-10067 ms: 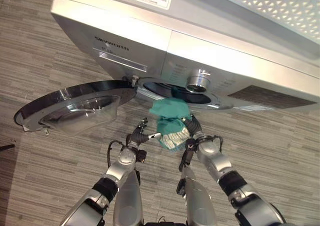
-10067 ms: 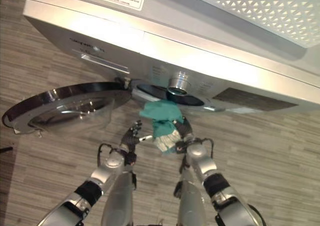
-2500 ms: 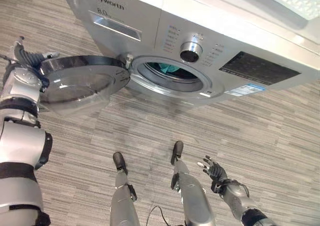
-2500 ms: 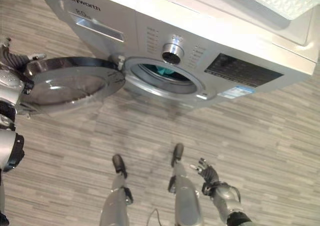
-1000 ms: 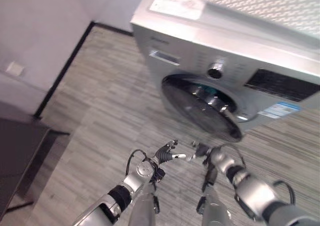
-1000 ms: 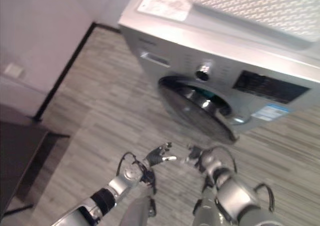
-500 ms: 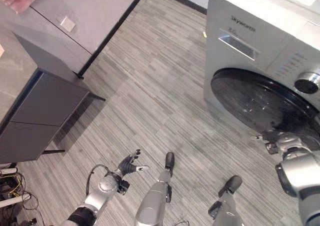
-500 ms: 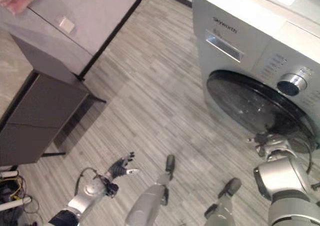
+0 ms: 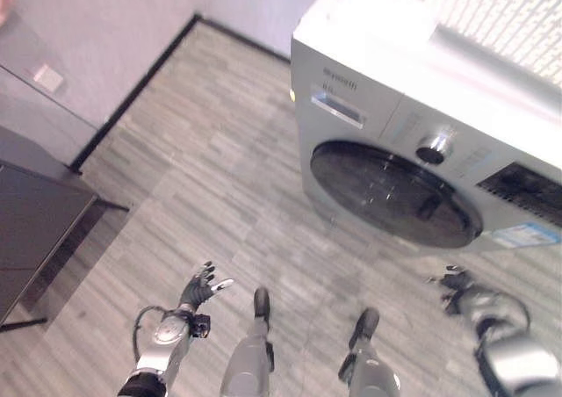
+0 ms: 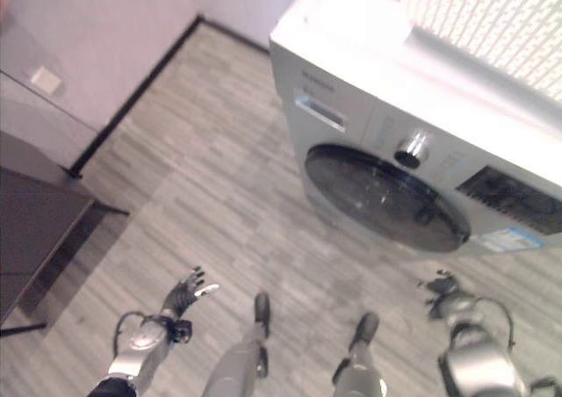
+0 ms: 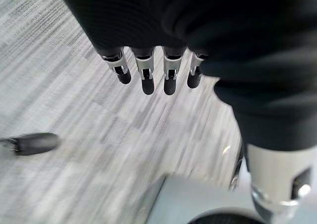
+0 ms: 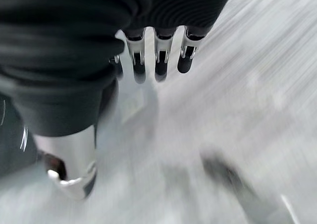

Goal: Grab the laundry basket,head to the washer,open it,put in the laundry and shut it.

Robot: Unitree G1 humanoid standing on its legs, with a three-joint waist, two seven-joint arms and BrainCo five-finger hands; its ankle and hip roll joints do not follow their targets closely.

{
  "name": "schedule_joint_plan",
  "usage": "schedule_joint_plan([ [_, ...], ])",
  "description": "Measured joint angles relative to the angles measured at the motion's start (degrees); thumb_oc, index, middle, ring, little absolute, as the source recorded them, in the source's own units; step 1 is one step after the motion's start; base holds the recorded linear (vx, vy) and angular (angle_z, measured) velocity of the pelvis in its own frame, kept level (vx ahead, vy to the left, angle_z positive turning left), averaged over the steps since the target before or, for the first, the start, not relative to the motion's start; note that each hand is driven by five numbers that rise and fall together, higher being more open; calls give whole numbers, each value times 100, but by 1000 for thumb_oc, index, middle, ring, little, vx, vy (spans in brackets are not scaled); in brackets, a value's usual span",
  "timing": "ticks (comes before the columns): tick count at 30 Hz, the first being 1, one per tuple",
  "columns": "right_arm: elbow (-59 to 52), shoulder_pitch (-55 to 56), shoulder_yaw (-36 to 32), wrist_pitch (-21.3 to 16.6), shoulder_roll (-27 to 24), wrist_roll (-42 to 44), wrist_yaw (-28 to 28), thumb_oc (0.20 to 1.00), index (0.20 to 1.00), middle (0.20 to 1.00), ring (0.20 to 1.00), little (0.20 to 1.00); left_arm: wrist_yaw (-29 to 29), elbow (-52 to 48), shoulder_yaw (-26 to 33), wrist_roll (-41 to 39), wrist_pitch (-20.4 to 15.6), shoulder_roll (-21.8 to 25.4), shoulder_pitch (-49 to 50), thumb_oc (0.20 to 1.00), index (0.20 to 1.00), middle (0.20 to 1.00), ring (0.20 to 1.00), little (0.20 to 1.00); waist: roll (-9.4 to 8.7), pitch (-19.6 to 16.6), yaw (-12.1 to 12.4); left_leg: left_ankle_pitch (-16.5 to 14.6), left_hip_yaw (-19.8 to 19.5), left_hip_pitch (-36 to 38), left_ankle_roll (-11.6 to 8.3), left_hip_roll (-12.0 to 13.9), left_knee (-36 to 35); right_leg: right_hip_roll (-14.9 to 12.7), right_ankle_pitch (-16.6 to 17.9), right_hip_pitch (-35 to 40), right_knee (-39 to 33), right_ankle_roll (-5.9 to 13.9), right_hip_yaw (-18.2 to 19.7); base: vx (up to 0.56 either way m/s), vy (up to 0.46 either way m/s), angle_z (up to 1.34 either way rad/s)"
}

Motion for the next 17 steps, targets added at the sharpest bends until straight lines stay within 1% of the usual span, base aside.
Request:
schedule_joint_plan([
  [1, 122, 216, 24, 91, 226, -33, 136, 1000, 1000, 1000, 1000, 1000, 2, 208, 28, 0, -3, 30, 20, 1000, 1000, 1000, 1000, 1000, -55, -144, -20, -27, 57, 46, 29, 8, -4, 2, -30, 8, -1, -2, 54, 67, -55, -34],
  [2, 300, 473, 70, 138, 384, -75, 171, 1000, 1000, 1000, 1000, 1000, 25, 324, 37, -27, -15, 6, 55, 1000, 1000, 1000, 1000, 1000, -50, -278, -58, -116, 87, 94, 1, 29, -2, 11, -47, 9, -1, 7, 110, 103, -65, -26],
  [3, 281, 753, -397, -50, 349, -42, 141, 1000, 1000, 1000, 1000, 1000, 50, 369, 402, -138, -171, -167, 199, 1000, 1000, 1000, 1000, 1000, -94, -355, -92, -126, 124, 241, -5, -9, -2, -24, -27, 137, -1, 25, 161, 55, -24, -18],
  [4, 350, 807, -332, -28, 294, -74, 147, 1000, 1000, 1000, 1000, 1000, 92, 474, 460, -185, -222, -185, 223, 1000, 1000, 1000, 1000, 1000, -144, -461, -136, -127, 122, 279, -4, -14, -3, -28, -27, 177, -1, 27, 163, 86, -23, -6],
  [6, 775, 1055, -458, -6, 267, -125, 158, 1000, 1000, 1000, 1000, 1000, 220, 1045, 599, -199, -351, -262, 159, 1000, 1000, 1000, 1000, 1000, -228, -734, -138, -169, 106, 346, -7, 5, -6, -18, -66, 261, -25, 34, 128, 74, 7, 5],
  [8, 975, 1225, -620, -32, 269, -121, 147, 1000, 1000, 1000, 1000, 1000, 291, 1331, 602, -191, -359, -300, 259, 1000, 1000, 1000, 1000, 1000, -280, -923, -167, -221, 107, 427, 32, 8, -30, -20, -96, 339, -49, 48, 130, 69, 30, 2],
  [9, 1176, 1366, -835, -14, 283, -126, 143, 1000, 1000, 1000, 1000, 1000, 250, 1481, 624, -207, -357, -354, 413, 1000, 1000, 1000, 1000, 1000, -225, -975, -177, -256, 115, 590, 41, -7, -37, -41, -116, 514, -48, 64, 130, 45, 41, 2],
  [11, 1274, 1649, -846, -2, 256, -210, 110, 1000, 1000, 1000, 1000, 1000, 224, 1900, 629, -197, -398, -452, 554, 1000, 1000, 1000, 1000, 1000, -160, -1168, -182, -300, 110, 650, 42, -23, -40, -85, -142, 596, -50, 83, 120, 44, 41, 3],
  [13, 1370, 1754, -895, 10, 232, -233, 112, 1000, 1000, 1000, 1000, 1000, 226, 2372, 641, -188, -394, -557, 540, 1000, 1000, 1000, 1000, 1000, -97, -1263, -196, -303, 90, 675, 44, -37, -40, -99, -144, 652, -50, 87, 99, 37, 28, 5],
  [15, 1379, 1854, -878, 70, 189, -237, 110, 1000, 1000, 1000, 1000, 1000, 228, 2664, 653, -153, -341, -710, 637, 1000, 1000, 1000, 1000, 1000, -14, -1334, -200, -302, 78, 675, 45, -48, -39, -110, -143, 659, -50, 88, 99, 22, 17, 2],
  [16, 1376, 1867, -857, 112, 169, -244, 111, 1000, 1000, 1000, 1000, 1000, 228, 2684, 635, -153, -332, -749, 689, 1000, 1000, 1000, 1000, 1000, -19, -1331, -202, -302, 76, 674, 46, -47, -38, -110, -143, 656, -50, 88, 99, 32, 24, 2],
  [17, 1359, 1884, -821, 133, 153, -255, 108, 1000, 1000, 1000, 1000, 1000, 219, 2721, 635, -150, -331, -778, 702, 1000, 1000, 1000, 1000, 1000, 15, -1349, -208, -300, 75, 681, 47, -52, -39, -114, -142, 662, -50, 87, 100, 0, 0, 0],
])
